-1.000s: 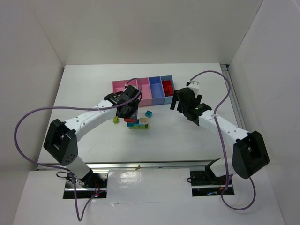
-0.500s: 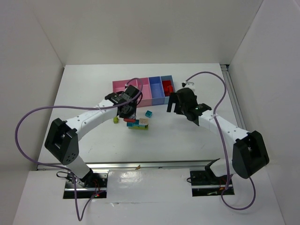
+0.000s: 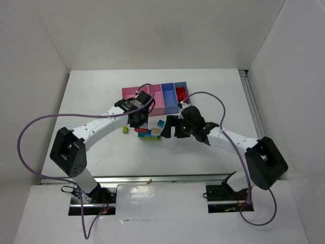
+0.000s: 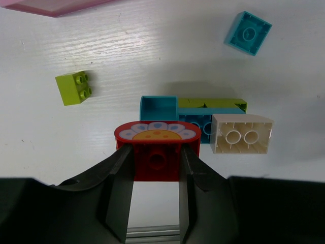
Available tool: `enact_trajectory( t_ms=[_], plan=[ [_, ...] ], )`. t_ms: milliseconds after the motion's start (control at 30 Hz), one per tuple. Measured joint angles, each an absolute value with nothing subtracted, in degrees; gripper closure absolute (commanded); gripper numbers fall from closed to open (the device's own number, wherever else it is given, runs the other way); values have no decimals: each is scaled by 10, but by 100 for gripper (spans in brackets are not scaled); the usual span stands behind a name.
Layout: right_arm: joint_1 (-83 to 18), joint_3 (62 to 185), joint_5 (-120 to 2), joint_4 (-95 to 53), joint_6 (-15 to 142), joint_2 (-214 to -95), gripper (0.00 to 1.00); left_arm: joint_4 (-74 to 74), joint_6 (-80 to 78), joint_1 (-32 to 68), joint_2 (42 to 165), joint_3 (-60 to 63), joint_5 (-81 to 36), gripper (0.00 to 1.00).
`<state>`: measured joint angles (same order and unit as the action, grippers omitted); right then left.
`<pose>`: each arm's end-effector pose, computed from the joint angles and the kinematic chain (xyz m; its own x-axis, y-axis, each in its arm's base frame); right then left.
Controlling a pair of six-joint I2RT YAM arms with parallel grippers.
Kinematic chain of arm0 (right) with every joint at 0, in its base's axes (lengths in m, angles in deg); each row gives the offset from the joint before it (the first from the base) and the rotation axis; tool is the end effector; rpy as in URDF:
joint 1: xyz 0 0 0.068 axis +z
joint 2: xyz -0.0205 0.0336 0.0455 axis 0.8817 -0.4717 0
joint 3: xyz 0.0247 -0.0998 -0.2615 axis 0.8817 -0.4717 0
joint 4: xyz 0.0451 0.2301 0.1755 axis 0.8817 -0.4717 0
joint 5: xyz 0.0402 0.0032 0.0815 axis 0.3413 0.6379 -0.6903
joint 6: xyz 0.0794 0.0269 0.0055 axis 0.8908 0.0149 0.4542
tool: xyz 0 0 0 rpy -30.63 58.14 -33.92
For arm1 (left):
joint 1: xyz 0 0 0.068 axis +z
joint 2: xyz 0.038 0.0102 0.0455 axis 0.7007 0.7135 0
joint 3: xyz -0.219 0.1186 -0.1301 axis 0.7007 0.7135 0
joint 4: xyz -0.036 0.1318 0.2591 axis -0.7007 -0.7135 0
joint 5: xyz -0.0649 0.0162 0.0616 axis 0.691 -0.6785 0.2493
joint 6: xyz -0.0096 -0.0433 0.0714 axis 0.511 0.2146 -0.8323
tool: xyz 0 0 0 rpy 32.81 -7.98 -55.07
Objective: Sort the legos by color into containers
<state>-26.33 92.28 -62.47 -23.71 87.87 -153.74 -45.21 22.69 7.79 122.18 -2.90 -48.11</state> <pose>0.2748 0.2139 0.1771 -0.7956 0.0541 -0.6034 -0.3312 0.7951 0.5081 0.3283 -0.2172 0.2365 -0.8277 -0.0644 -0.5574 -0.0280 0.9969 -0.0736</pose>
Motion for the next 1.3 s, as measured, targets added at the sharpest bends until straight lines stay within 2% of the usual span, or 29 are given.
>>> enact_trajectory(
  t_ms=[67,367,500,533,800,1067,1300],
  plan=[
    [-264,921,-648,-213,890,-1555,6,-454,227,78,1222,-29,-480,100],
    [-264,921,-729,-90,935,-1634,10,-454,228,78,1222,-29,-478,100],
    [-264,921,-743,-55,951,-1658,23,-453,228,78,1222,-29,-478,100],
    [-264,921,-744,-47,956,-1662,29,-453,228,78,1222,-29,-478,100],
    [-263,922,-745,-10,977,-1679,38,-447,228,78,1222,-27,-472,100],
    [-261,943,-729,-14,994,-1711,68,-445,228,81,1222,-26,-475,100],
    [-260,943,-711,-12,1008,-1711,72,-439,225,85,1212,-22,-466,100]
  ],
)
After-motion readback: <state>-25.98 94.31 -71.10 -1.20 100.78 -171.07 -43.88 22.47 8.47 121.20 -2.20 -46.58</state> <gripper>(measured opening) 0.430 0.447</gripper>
